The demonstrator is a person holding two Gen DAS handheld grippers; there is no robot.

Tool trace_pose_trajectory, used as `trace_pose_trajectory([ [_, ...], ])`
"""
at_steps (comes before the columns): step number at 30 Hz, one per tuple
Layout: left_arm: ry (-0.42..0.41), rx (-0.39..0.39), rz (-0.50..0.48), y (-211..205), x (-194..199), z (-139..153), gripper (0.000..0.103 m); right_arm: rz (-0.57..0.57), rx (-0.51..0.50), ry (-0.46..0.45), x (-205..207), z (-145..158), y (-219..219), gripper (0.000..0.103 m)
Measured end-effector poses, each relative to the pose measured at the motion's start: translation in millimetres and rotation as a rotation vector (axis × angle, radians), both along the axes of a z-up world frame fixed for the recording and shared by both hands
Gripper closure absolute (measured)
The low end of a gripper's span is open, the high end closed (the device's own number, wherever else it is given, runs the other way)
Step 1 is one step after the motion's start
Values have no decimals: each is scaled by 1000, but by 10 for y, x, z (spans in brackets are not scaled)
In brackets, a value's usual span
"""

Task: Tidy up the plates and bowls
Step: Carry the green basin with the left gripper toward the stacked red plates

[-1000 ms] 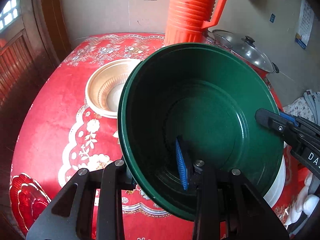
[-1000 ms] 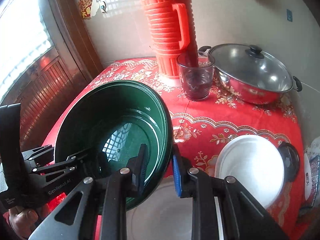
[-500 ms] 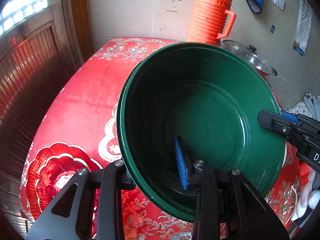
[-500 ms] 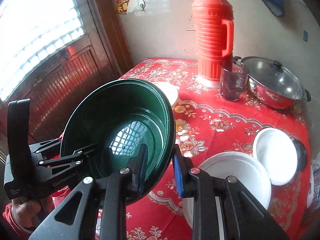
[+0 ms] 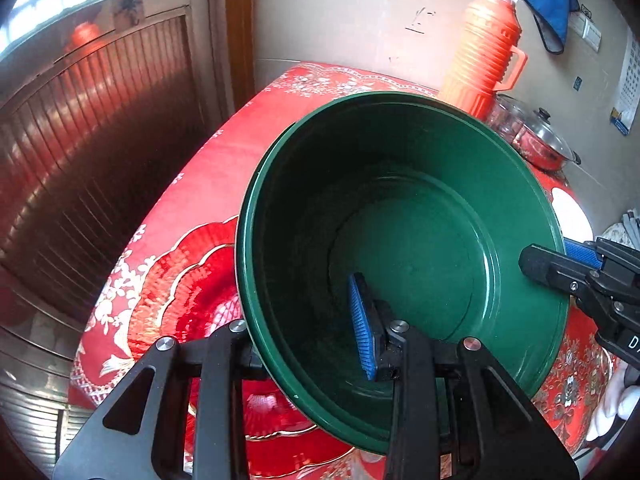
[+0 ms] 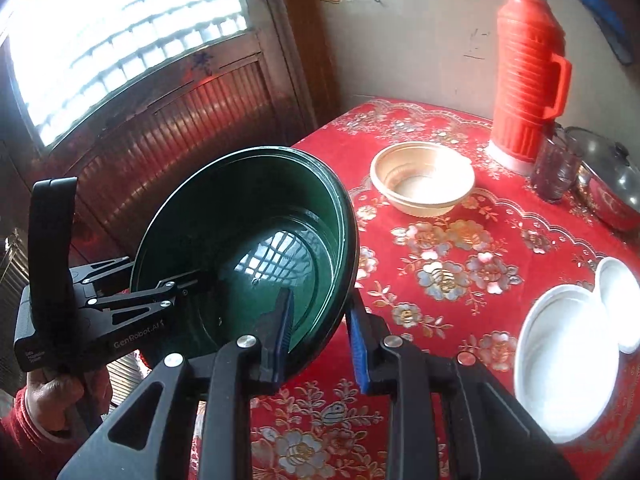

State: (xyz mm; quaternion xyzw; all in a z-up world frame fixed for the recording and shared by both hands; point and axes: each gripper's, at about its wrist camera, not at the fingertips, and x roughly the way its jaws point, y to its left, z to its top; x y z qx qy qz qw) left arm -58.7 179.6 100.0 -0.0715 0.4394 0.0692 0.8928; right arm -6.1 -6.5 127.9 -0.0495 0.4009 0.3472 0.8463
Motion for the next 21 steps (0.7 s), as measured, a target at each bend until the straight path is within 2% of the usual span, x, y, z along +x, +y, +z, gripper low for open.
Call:
trace_pose_trajectory([
  [10,48,-32,82,520,-316,-268,72,114,-44,42,-147,-235,623,73],
  [21,37,-11,123,677,-414,-393,72,149,-77,68,-158,-402,889,70],
])
